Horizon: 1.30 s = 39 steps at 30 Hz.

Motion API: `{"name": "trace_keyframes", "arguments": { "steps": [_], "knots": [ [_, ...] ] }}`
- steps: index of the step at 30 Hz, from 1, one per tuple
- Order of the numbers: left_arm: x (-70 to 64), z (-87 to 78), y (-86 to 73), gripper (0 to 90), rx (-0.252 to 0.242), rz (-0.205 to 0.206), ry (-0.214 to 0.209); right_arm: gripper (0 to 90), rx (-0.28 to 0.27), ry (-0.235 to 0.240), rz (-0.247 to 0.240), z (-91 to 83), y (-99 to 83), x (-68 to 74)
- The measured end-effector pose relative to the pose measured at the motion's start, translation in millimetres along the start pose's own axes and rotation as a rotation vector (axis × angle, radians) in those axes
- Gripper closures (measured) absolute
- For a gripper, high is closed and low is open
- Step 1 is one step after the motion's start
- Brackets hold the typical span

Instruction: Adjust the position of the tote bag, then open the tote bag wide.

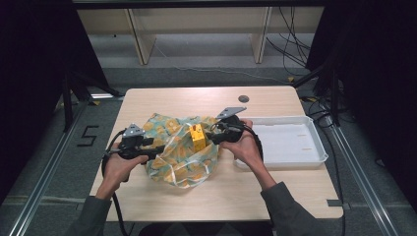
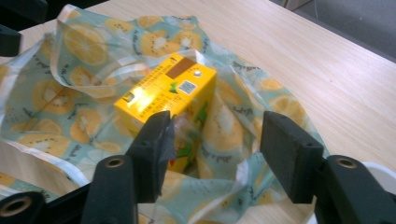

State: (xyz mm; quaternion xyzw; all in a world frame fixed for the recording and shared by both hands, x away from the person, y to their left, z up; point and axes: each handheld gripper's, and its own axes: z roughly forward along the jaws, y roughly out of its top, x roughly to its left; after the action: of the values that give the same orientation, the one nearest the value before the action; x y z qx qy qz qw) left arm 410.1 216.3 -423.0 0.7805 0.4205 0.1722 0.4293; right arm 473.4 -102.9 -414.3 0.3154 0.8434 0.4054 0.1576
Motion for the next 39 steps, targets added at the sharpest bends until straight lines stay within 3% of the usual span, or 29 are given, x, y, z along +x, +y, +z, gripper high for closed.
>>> {"name": "trace_keyframes", "arguments": {
  "steps": [2,3,4,6,8,10,13,14,15,17,18,21,23,25,28,29,30,32,33,37,39],
  "knots": [
    [-5.8,-6.5,1.4,39.6,-0.011,-0.001,-0.011,41.6,0.000,0.006,-0.029,-1.3,2.3,1.0],
    [-10.9,-10.5,1.5,38.7,-0.020,0.004,-0.024,40.7,0.010,0.017,-0.004,-2.3,2.8,4.0],
    [-14.9,-13.4,0.6,38.3,-0.024,0.005,-0.032,40.3,-0.018,0.014,-0.001,-1.1,2.9,6.5],
    [-20.2,-18.7,-2.1,37.3,-0.016,0.035,-0.037,38.3,-0.042,0.011,-0.016,-1.2,3.9,6.9],
    [-29.0,-21.2,-7.9,36.1,-0.020,0.022,-0.053,37.6,-0.026,0.030,-0.027,-2.0,4.8,8.0],
    [-36.2,-24.3,-16.1,34.9,-0.007,0.043,-0.064,36.4,-0.045,0.023,-0.010,0.0,4.2,10.8],
    [-45.4,-27.0,-28.3,33.2,0.006,0.053,-0.081,35.2,-0.014,0.042,0.003,0.4,4.4,14.6],
    [-47.9,-27.6,-32.3,32.8,-0.001,0.050,-0.085,34.6,-0.029,0.034,-0.015,3.3,3.7,14.6],
    [-50.6,-26.8,-35.6,32.2,-0.007,0.035,-0.092,34.3,-0.002,0.045,-0.007,2.9,3.7,15.9],
    [-56.0,-27.6,-41.7,29.1,0.029,0.047,-0.085,33.9,-0.001,0.047,-0.021,5.9,3.6,16.1],
    [-57.7,-27.6,-43.8,28.5,0.027,0.058,-0.082,33.9,-0.010,0.041,-0.016,7.8,2.9,17.5],
    [-66.5,-27.1,-51.4,26.3,0.021,0.044,-0.082,33.2,-0.003,0.045,-0.018,8.7,3.0,19.1],
    [-70.3,-27.5,-57.6,25.4,0.029,0.061,-0.075,33.1,-0.008,0.036,-0.009,9.6,2.6,20.4],
    [-76.4,-27.5,-63.8,24.8,0.014,0.059,-0.058,32.8,0.014,0.049,-0.012,8.9,2.9,21.1],
    [-78.8,-33.9,-67.7,23.9,0.023,0.105,-0.042,32.3,0.014,0.052,-0.016,11.7,2.2,23.2],
    [-81.9,-35.1,-69.9,23.5,0.000,0.074,-0.045,32.3,0.025,0.053,-0.012,11.2,2.6,23.7],
    [-83.2,-36.9,-70.6,23.0,0.001,0.070,-0.041,32.3,0.007,0.045,-0.011,13.4,2.0,25.0],
    [-85.9,-40.5,-72.3,22.0,-0.011,0.061,-0.038,32.2,0.029,0.058,-0.020,13.0,2.8,24.4],
    [-85.2,-42.9,-72.9,21.8,-0.004,0.078,-0.041,32.1,0.036,0.050,-0.005,12.6,2.7,24.9],
    [-88.8,-48.9,-75.9,21.7,-0.017,0.063,-0.043,32.1,0.038,0.049,-0.004,12.9,2.6,25.0],
    [-90.3,-49.4,-78.0,21.7,-0.024,0.079,-0.039,32.0,0.020,0.044,-0.029,13.5,2.7,23.4]
  ]
}}
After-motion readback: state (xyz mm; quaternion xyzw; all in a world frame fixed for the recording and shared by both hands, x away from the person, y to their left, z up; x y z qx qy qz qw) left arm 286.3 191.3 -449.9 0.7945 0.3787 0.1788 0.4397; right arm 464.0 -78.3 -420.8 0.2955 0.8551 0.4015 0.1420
